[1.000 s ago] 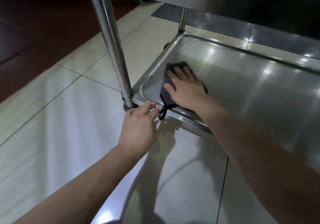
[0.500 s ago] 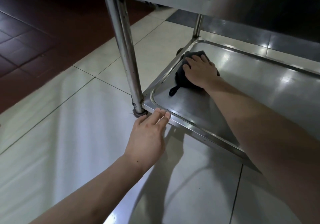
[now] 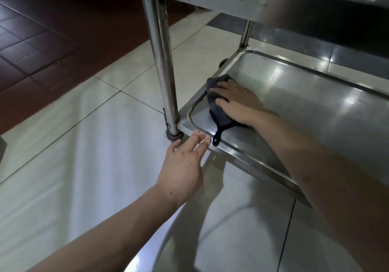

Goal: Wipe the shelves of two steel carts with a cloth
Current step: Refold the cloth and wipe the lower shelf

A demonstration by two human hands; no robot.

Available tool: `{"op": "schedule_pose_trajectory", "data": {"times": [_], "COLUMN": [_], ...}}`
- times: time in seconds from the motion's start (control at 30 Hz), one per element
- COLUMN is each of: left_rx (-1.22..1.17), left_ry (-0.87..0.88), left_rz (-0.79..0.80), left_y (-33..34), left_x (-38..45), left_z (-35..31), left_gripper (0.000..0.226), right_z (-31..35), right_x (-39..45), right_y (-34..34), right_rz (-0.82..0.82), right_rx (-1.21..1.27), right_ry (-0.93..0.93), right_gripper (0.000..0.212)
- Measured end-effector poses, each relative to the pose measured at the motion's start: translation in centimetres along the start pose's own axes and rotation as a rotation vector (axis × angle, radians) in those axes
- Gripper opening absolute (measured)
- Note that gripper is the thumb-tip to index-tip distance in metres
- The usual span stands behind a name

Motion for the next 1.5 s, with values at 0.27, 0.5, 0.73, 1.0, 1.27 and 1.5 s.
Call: {"op": "schedule_pose_trajectory", "data": {"times": [0.27, 0.5, 0.73, 1.0, 1.27, 1.5], "left_rx": [-0.003, 0.035, 0.012, 0.072, 0.164, 0.012], "left_ry": [0.02, 0.022, 0.001, -0.006, -0.035, 0.085], "left_rz": [0.017, 0.03, 0.031, 0.04, 0.068, -0.15], "left_y": [0.1, -0.3, -0.6, -0.4, -1.6, -3.1], "left_x": [0.0, 0.1, 0.1, -0.1, -0.2, 3.4], "left_z": [0.1, 0.3, 0.9, 0.2, -0.9, -7.5], "left_gripper": [0.082, 0.077, 0.076, 0.067, 0.064, 0.025], "right_z": [2.6, 6.0, -0.6, 2.9, 0.0, -9.3], "right_x": [-0.7, -6.6, -14.5, -12.1, -18.3, -31.9], "right_y": [1.5, 1.7, 0.6, 1.8, 0.7, -1.4], "right_rz": [0.105, 0.183, 0.202, 0.154, 0.023, -0.097], "right_rx": [-0.035, -0.002, 0.034, -0.005, 0.059, 0.102], "right_ry": [-0.135, -0.348, -0.253, -0.108, 0.084, 0.362], "right_gripper": [0.05, 0.051, 0.055, 0.057, 0.053, 0.07]}}
Point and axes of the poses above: each hand's wrist, its own x-axis towards the middle knuckle, its own y-axis out of the palm, z = x × y, the point moved 10 cm from there along x, towards the middle knuckle, and after that the axes turned 1 degree about x, right-handed, at the moved point
